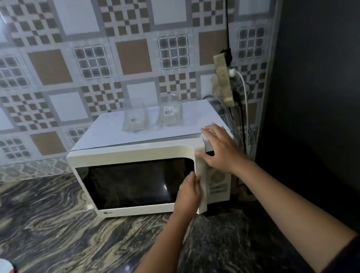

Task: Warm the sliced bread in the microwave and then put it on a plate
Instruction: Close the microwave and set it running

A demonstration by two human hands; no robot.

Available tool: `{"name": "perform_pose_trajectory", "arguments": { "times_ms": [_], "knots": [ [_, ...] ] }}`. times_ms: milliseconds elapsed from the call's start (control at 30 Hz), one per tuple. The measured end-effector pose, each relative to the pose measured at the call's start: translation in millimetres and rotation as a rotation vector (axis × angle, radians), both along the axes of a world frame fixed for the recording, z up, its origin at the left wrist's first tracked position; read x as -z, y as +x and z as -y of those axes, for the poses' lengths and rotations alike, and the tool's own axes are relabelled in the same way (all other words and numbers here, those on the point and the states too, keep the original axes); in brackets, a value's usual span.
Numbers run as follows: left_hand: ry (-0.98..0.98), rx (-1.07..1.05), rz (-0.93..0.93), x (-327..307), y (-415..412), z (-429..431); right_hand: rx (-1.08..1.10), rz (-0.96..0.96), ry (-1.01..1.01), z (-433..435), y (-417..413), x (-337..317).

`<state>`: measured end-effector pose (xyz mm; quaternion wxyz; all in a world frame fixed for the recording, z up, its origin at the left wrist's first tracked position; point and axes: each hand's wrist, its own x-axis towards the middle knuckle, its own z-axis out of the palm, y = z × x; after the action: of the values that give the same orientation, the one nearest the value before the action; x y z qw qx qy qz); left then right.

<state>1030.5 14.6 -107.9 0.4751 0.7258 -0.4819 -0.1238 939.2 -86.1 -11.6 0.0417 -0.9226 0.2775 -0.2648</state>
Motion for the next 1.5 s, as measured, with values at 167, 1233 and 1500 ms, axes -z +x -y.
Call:
{"name": "perform_pose_trajectory", "arguments": {
  "times_ms": [167, 1233, 1500],
  "knots": [
    [0.026, -0.036, 0.027, 12, -2, 4, 0.008, -0.039, -0.125, 20, 0, 10],
    [0.054, -0.182, 0.148, 9, -2, 28, 0.062, 0.116, -0.232, 31, 17, 22],
    [0.069, -0.147, 0.043, 8, -3, 25, -0.015, 0.096, -0.178, 34, 6, 23]
  ]
}}
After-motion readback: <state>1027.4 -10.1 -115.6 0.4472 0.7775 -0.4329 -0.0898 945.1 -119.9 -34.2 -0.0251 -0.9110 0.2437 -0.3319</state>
